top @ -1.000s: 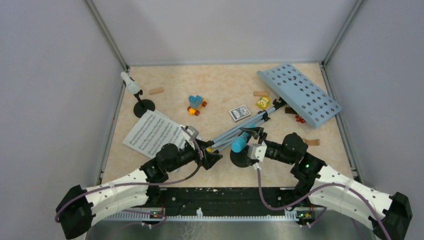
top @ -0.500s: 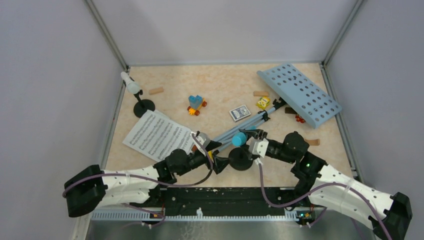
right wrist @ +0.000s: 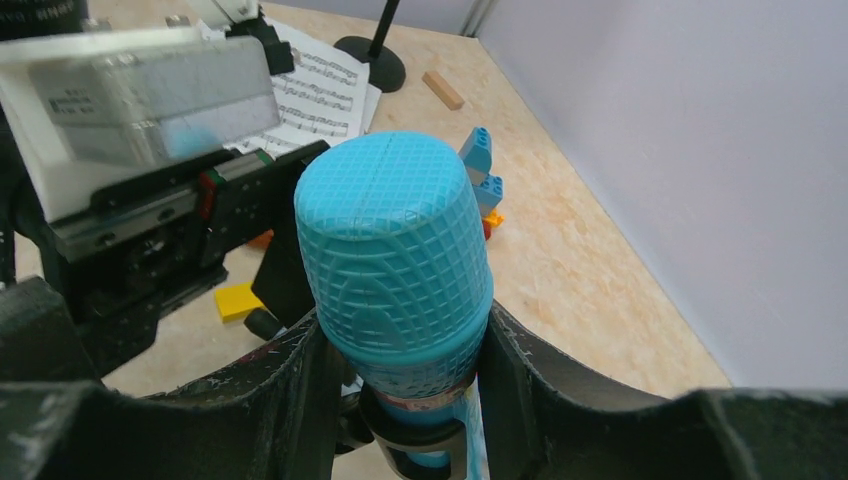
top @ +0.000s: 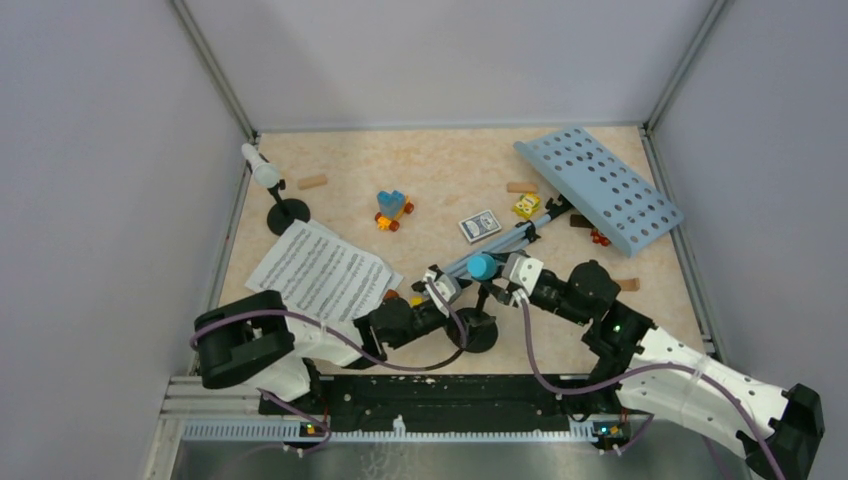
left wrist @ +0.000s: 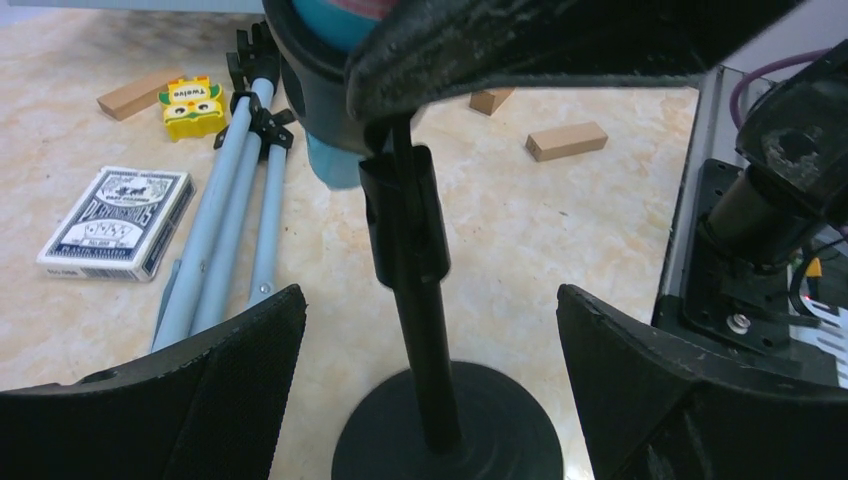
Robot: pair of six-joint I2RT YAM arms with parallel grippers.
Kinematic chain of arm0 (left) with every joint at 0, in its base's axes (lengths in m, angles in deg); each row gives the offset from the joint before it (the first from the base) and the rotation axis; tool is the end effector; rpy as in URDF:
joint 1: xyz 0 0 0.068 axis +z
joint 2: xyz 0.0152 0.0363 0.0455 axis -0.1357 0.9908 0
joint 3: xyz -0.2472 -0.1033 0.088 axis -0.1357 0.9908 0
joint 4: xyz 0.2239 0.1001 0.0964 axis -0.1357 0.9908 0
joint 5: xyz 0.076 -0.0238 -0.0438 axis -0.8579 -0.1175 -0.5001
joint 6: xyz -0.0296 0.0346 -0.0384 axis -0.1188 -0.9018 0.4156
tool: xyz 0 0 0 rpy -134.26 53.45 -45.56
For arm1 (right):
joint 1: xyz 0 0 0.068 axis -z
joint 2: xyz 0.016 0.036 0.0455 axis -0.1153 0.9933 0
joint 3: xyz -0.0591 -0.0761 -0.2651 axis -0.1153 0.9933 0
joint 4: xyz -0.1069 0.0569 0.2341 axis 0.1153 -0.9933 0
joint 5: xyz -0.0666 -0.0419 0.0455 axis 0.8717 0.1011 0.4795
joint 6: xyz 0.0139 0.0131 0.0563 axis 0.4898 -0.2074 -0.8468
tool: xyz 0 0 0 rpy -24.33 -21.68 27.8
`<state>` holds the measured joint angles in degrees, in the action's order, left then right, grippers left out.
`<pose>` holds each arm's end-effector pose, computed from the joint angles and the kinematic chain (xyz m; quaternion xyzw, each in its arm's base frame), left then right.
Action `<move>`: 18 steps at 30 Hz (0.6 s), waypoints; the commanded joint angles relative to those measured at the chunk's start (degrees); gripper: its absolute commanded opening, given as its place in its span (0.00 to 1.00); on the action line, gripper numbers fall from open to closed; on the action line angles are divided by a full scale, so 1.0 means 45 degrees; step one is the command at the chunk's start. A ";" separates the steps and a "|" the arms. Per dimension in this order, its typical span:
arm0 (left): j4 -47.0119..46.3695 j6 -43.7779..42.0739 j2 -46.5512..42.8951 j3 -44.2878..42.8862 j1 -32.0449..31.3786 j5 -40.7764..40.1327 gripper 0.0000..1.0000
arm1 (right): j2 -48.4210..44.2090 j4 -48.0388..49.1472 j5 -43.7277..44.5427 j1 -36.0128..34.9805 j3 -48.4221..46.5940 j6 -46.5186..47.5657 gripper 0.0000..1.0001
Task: Pack up the instrument practice props
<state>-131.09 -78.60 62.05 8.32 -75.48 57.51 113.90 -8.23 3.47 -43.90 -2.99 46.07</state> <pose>0.1029 -0.2429 0.1956 0.3396 0.6151 -0.4078 0.5832 0.1050 0.1414 0.2912 -0.4927 0.5113 0.2215 0.6684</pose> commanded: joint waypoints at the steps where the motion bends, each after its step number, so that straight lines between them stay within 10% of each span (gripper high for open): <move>1: -0.1781 -0.0439 0.1005 -0.0994 -0.0077 -0.0595 0.99 | -0.0482 0.0894 0.0003 -0.0115 -0.0630 -0.1078 0.00; 6: -0.2588 -0.0517 0.2032 -0.1244 -0.0087 -0.1458 0.90 | -0.0715 0.0787 0.0064 -0.0108 -0.0584 -0.1256 0.00; 18: -0.1890 0.0660 0.3236 -0.1671 -0.0097 -0.1505 0.23 | -0.0980 0.1124 0.0355 -0.0098 -0.0680 -0.1544 0.00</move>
<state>-138.96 -77.31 75.51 2.57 -76.26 52.63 111.65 -10.37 5.00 -43.90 -2.99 40.83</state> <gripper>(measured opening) 0.338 0.455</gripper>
